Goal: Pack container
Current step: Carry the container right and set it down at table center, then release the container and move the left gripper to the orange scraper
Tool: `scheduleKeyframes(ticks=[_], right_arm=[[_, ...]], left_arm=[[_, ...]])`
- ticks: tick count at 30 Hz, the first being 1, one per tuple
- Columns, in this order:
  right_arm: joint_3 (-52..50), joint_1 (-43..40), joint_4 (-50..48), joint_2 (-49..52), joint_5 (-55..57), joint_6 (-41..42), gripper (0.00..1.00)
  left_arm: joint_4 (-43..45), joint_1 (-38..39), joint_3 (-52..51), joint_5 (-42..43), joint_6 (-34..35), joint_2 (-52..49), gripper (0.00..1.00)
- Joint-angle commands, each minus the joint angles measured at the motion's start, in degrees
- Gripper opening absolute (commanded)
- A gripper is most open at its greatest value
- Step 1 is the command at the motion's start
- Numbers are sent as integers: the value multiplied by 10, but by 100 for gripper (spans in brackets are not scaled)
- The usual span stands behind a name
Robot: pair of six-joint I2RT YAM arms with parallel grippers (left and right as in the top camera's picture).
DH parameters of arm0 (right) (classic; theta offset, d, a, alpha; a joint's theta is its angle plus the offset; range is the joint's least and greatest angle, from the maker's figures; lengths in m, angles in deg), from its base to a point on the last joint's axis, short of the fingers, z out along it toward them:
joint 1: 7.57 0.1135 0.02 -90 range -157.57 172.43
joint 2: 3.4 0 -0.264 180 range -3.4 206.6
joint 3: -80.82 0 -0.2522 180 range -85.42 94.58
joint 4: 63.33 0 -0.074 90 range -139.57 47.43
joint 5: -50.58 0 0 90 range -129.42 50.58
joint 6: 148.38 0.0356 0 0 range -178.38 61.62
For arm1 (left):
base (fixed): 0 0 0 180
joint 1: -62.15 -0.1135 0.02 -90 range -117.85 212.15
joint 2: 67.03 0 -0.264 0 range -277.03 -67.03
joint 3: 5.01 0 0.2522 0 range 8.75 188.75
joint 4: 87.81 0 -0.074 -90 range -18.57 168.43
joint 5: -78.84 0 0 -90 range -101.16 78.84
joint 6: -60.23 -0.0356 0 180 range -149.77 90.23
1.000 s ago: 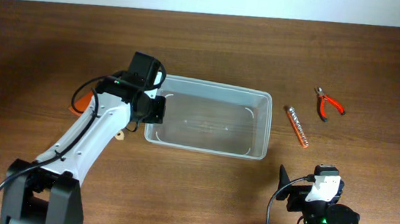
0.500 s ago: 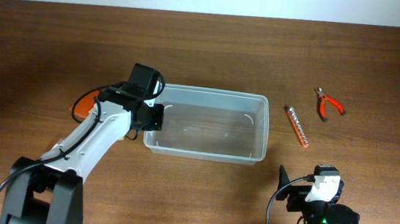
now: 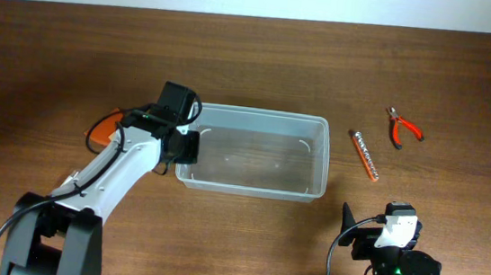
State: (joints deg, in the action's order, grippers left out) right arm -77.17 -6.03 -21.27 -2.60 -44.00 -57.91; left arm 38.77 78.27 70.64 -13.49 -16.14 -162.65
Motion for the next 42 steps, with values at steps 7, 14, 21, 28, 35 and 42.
scheduleKeyframes(ticks=[7, 14, 21, 28, 35, 42], right_arm=[[-3, 3, 2, -4, -8, 5, 99], [-3, 3, 2, -4, -8, 5, 99], [-3, 3, 2, -4, -8, 5, 99], [-3, 3, 2, -4, -8, 5, 99], [-3, 3, 2, -4, -8, 5, 98], [-3, 3, 2, -4, -8, 5, 99]], left_arm=[[36, 0, -11, -16, 2, -5, 53], [53, 0, 18, -49, -46, -5, 56], [-13, 0, 131, -96, -75, -3, 70], [-169, -20, 273, -150, 18, 4, 97], [-345, -109, 311, -57, 258, 38, 99], [-322, -173, 249, -7, 301, 37, 99]])
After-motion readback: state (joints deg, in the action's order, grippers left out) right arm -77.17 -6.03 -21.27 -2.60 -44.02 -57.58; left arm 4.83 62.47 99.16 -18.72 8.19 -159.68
